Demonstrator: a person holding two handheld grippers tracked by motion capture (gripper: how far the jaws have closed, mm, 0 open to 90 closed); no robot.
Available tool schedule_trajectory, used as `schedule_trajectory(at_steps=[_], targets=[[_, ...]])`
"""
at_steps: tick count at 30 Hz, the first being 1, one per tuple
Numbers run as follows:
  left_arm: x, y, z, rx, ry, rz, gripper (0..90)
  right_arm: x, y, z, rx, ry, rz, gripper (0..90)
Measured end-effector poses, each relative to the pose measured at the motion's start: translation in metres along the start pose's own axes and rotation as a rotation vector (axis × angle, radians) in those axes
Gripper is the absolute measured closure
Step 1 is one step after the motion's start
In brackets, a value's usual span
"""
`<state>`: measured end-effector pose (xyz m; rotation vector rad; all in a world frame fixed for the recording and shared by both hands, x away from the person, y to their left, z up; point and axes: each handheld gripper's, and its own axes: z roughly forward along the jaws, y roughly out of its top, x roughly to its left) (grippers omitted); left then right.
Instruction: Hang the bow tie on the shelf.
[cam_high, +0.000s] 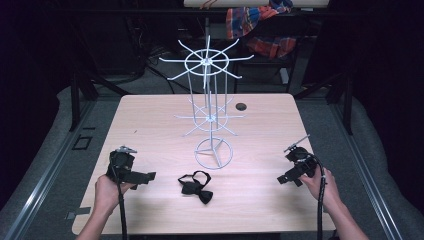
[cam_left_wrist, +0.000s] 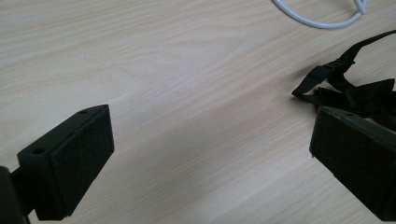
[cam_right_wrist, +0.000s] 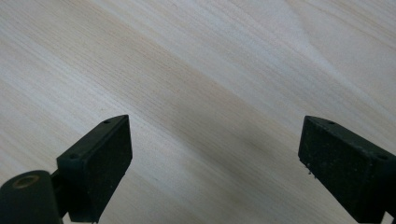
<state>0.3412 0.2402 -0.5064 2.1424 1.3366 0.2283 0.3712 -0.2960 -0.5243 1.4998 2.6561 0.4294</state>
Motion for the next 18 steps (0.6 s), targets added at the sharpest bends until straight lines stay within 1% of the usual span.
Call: schedule_trajectory(at_steps=[3, 4, 6, 7, 9, 10, 11, 15, 17, 18], targets=[[-0.004, 0.002, 0.001, -0.009, -0.009, 0.003, 0.0, 0.0, 0.0, 0.0, -0.001, -0.008, 0.001, 9.4], [-0.006, 0.003, 0.002, -0.014, -0.011, 0.008, 0.0, -0.001, 0.0, 0.0, -0.001, -0.002, 0.001, 9.4], [-0.012, 0.007, 0.005, -0.017, -0.03, 0.027, 0.0, -0.001, 0.0, 0.0, 0.004, -0.007, -0.001, 9.4], [-0.012, 0.007, 0.005, -0.017, -0.03, 0.027, 0.0, -0.001, 0.0, 0.0, 0.004, -0.007, -0.001, 9.4], [-0.016, 0.01, 0.008, -0.017, -0.039, 0.04, 0.0, -0.001, 0.0, 0.0, 0.002, -0.009, 0.0, 9.4], [-0.021, 0.014, 0.012, -0.016, -0.054, 0.047, 0.0, 0.0, 0.0, 0.001, -0.007, -0.005, 0.006, 9.4], [-0.021, 0.014, 0.012, -0.016, -0.054, 0.047, 0.0, 0.0, 0.0, 0.001, -0.007, -0.005, 0.006, 9.4], [-0.032, 0.02, 0.019, -0.016, -0.067, 0.074, 0.0, 0.0, 0.0, 0.001, 0.003, -0.002, 0.003, 9.5], [-0.036, 0.021, 0.024, -0.008, -0.08, 0.087, 0.0, 0.0, 0.0, 0.001, 0.0, -0.009, 0.006, 9.5], [-0.038, 0.022, 0.025, -0.009, -0.078, 0.09, 0.0, 0.0, 0.0, 0.001, 0.001, -0.011, 0.006, 9.5]])
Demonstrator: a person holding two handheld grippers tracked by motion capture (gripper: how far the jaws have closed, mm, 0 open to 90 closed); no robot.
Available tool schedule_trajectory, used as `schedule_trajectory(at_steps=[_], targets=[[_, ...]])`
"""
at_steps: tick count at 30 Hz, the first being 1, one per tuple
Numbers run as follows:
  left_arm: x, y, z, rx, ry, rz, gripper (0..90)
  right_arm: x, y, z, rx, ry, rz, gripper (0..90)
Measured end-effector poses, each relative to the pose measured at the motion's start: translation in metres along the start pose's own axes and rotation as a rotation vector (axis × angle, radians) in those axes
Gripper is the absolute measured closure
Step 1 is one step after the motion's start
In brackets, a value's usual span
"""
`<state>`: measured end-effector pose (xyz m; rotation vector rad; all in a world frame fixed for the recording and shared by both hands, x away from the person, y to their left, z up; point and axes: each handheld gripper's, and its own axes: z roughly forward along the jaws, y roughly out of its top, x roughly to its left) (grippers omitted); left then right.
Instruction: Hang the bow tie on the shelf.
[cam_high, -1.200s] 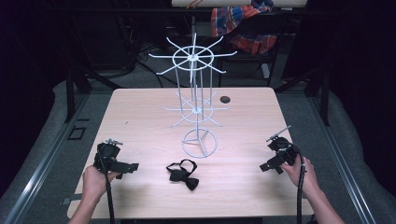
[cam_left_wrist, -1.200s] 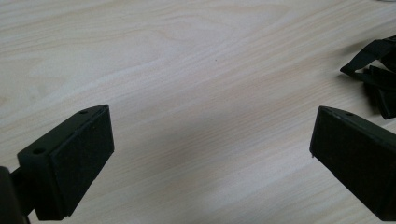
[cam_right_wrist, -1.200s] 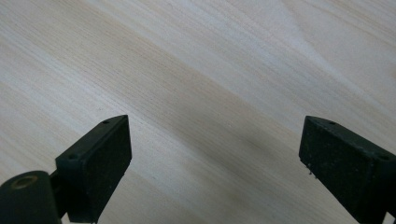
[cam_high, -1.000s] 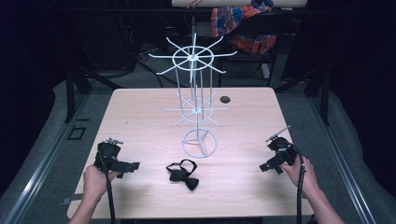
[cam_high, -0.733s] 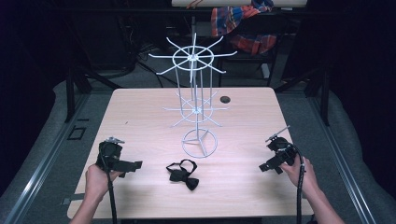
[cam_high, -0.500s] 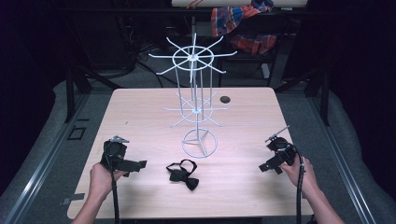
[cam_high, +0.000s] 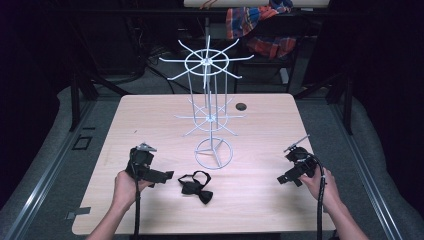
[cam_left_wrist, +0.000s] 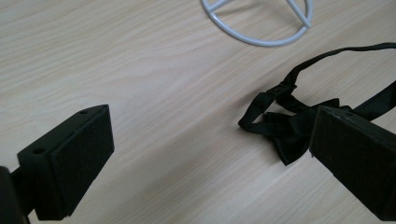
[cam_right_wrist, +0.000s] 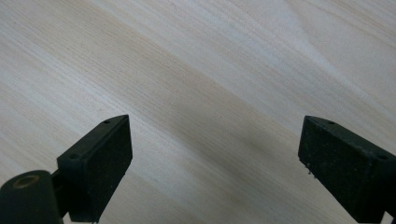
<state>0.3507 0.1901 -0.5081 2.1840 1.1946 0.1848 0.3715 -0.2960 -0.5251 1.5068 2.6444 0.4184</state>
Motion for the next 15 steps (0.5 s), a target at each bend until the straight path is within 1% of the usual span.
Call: schedule_trajectory(at_steps=[2, 4, 6, 8, 10, 12, 13, 14, 15], targets=[[-0.003, 0.001, 0.004, 0.002, -0.014, -0.006, 0.4, -0.001, 0.0, 0.0, 0.003, 0.003, -0.008, 9.6], [-0.003, 0.002, 0.006, 0.005, -0.018, -0.001, 0.4, -0.001, 0.0, 0.0, 0.002, 0.002, -0.007, 9.6], [-0.005, 0.003, 0.009, 0.001, -0.025, -0.018, 0.4, -0.001, 0.001, 0.0, 0.003, 0.001, -0.006, 9.8], [-0.006, 0.004, 0.01, -0.001, -0.031, -0.019, 0.4, -0.001, 0.001, 0.0, 0.012, -0.004, -0.013, 9.8], [-0.011, 0.006, 0.016, 0.008, -0.042, -0.009, 0.5, -0.001, 0.001, 0.0, 0.01, -0.002, -0.006, 9.9], [-0.015, 0.008, 0.022, 0.02, -0.042, 0.004, 0.5, -0.002, 0.0, 0.0, 0.012, 0.001, -0.008, 9.9], [-0.017, 0.009, 0.025, 0.025, -0.041, 0.006, 0.4, -0.001, 0.0, 0.001, 0.001, 0.008, 0.003, 9.9], [-0.019, 0.01, 0.028, 0.031, -0.04, 0.016, 0.4, -0.001, 0.0, 0.001, 0.001, 0.005, 0.002, 9.9], [-0.019, 0.01, 0.028, 0.031, -0.04, 0.016, 0.4, -0.001, 0.0, 0.001, 0.001, 0.005, 0.002, 9.9]])
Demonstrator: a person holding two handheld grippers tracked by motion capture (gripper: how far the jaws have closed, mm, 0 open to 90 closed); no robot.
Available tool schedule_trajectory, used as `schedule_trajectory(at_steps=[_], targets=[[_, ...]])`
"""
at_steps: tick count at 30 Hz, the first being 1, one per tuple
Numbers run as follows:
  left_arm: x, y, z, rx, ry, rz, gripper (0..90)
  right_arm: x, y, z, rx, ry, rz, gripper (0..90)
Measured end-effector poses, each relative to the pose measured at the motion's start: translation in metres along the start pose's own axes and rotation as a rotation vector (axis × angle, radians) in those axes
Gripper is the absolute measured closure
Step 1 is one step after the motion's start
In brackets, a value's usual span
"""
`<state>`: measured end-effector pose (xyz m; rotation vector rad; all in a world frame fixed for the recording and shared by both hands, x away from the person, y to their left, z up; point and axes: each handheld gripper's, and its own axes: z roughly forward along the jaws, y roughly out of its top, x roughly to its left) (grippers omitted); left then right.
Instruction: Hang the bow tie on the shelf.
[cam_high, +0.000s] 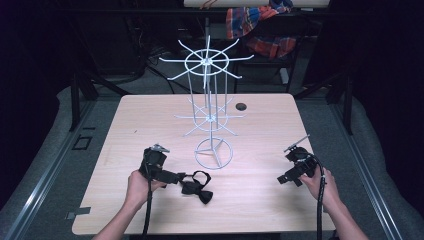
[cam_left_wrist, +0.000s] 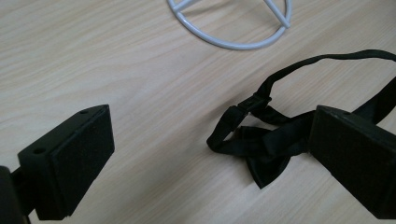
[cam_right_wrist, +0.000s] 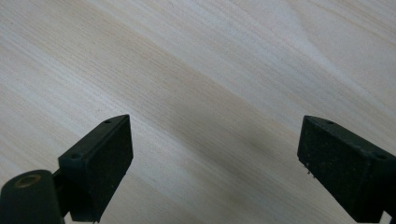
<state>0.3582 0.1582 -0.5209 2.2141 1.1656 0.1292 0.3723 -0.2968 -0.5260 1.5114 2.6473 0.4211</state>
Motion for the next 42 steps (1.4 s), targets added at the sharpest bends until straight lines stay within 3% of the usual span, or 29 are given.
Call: schedule_trajectory(at_steps=[5, 8, 9, 11, 16, 17, 21, 24, 26, 28, 35, 42], targets=[[-0.011, 0.008, 0.017, 0.021, -0.008, 0.022, 0.4, 0.0, -0.001, 0.001, -0.015, 0.005, 0.018, 10.0], [-0.013, 0.009, 0.023, 0.032, -0.01, 0.035, 1.3, -0.001, 0.0, -0.001, 0.004, 0.008, 0.002, 10.0], [-0.015, 0.009, 0.027, 0.037, -0.011, 0.038, 15.9, -0.001, -0.001, 0.0, 0.0, 0.009, 0.006, 10.0], [-0.017, 0.01, 0.03, 0.041, -0.022, 0.048, 17.8, -0.001, -0.001, 0.0, 0.001, 0.009, 0.005, 10.0], [-0.021, 0.012, 0.034, 0.03, -0.036, 0.075, 37.5, -0.001, -0.001, -0.001, 0.002, 0.007, 0.004, 10.1], [-0.023, 0.012, 0.035, 0.027, -0.024, 0.079, 37.5, -0.001, -0.001, -0.001, 0.003, 0.007, 0.005, 10.1], [-0.027, 0.013, 0.04, 0.042, -0.052, 0.108, 53.3, -0.001, -0.001, -0.001, 0.006, 0.008, 0.008, 10.1], [-0.029, 0.014, 0.041, 0.047, -0.057, 0.119, 59.1, -0.001, -0.001, 0.0, 0.001, 0.008, 0.007, 10.1], [-0.03, 0.014, 0.042, 0.043, -0.064, 0.119, 67.7, -0.001, -0.001, 0.0, 0.004, 0.007, 0.005, 10.1], [-0.031, 0.014, 0.04, 0.022, -0.064, 0.123, 85.2, -0.001, -0.001, -0.001, 0.006, 0.0, 0.002, 10.2], [-0.034, 0.015, 0.028, -0.026, -0.074, 0.128, 88.1, 0.0, -0.002, 0.0, -0.018, -0.001, 0.015, 10.1], [-0.037, 0.017, 0.016, -0.062, -0.075, 0.141, 88.1, -0.002, -0.001, -0.002, 0.001, 0.008, -0.005, 10.1]])
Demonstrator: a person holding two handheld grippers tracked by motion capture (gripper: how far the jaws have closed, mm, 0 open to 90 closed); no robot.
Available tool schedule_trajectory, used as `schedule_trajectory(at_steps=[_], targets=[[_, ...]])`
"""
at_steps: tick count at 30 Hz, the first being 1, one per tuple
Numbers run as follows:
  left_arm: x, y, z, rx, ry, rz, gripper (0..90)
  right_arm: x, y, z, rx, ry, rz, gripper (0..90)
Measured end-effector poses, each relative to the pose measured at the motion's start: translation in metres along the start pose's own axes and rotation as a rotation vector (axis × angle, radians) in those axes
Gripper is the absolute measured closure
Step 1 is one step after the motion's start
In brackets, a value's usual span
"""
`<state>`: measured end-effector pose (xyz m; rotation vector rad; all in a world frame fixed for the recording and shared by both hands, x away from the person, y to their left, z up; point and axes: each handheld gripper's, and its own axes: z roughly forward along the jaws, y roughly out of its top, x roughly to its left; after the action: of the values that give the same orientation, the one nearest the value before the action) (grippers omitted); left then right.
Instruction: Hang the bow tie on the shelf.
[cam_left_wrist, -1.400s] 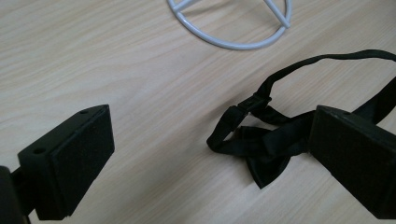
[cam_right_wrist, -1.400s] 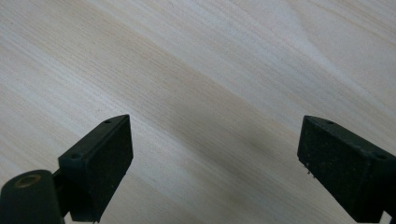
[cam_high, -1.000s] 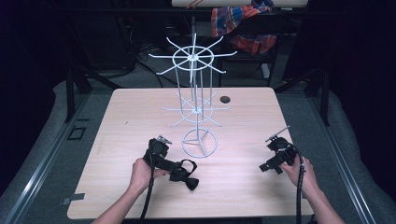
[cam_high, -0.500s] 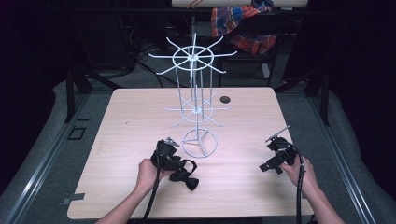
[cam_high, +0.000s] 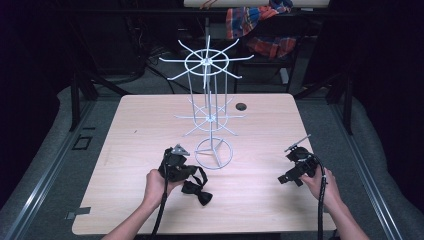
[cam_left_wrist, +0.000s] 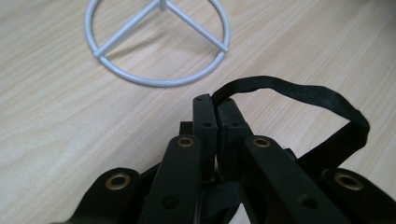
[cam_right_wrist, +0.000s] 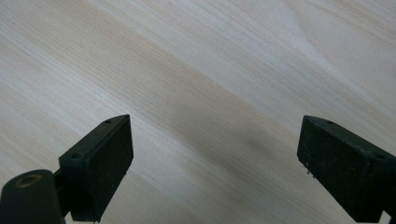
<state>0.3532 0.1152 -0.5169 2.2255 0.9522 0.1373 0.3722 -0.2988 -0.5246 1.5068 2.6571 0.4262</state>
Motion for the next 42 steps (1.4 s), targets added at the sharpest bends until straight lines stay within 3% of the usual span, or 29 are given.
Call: schedule_trajectory(at_steps=[7, 10, 11, 13, 22, 23, 30, 32, 42], targets=[[-0.001, 0.001, -0.013, -0.032, -0.007, -0.004, 88.1, 0.0, 0.0, 0.0, 0.002, -0.005, -0.002, 10.2], [-0.003, 0.001, -0.023, -0.063, -0.003, -0.008, 88.1, 0.002, -0.002, 0.004, -0.051, 0.007, 0.039, 10.1], [-0.003, 0.001, -0.025, -0.068, -0.003, -0.01, 88.1, 0.0, 0.0, 0.0, -0.006, 0.001, 0.006, 10.2], [-0.004, 0.001, -0.028, -0.074, -0.004, -0.012, 88.1, 0.0, 0.0, 0.0, 0.0, -0.005, 0.0, 10.1], [-0.005, 0.003, -0.046, -0.118, 0.006, 0.001, 88.1, 0.0, 0.0, -0.001, 0.003, -0.011, -0.006, 10.1], [-0.005, 0.003, -0.046, -0.118, 0.006, 0.001, 88.1, 0.001, -0.001, 0.001, -0.026, -0.005, 0.018, 10.1], [-0.007, 0.004, -0.054, -0.128, 0.015, 0.016, 88.1, 0.001, -0.001, 0.001, -0.03, -0.008, 0.022, 10.1], [-0.006, 0.005, -0.056, -0.132, 0.018, 0.016, 88.1, -0.001, 0.0, -0.001, 0.008, -0.008, -0.009, 10.1], [0.001, 0.007, -0.069, -0.142, 0.048, 0.018, 88.1, -0.001, 0.0, -0.001, 0.003, -0.013, -0.005, 10.1]])
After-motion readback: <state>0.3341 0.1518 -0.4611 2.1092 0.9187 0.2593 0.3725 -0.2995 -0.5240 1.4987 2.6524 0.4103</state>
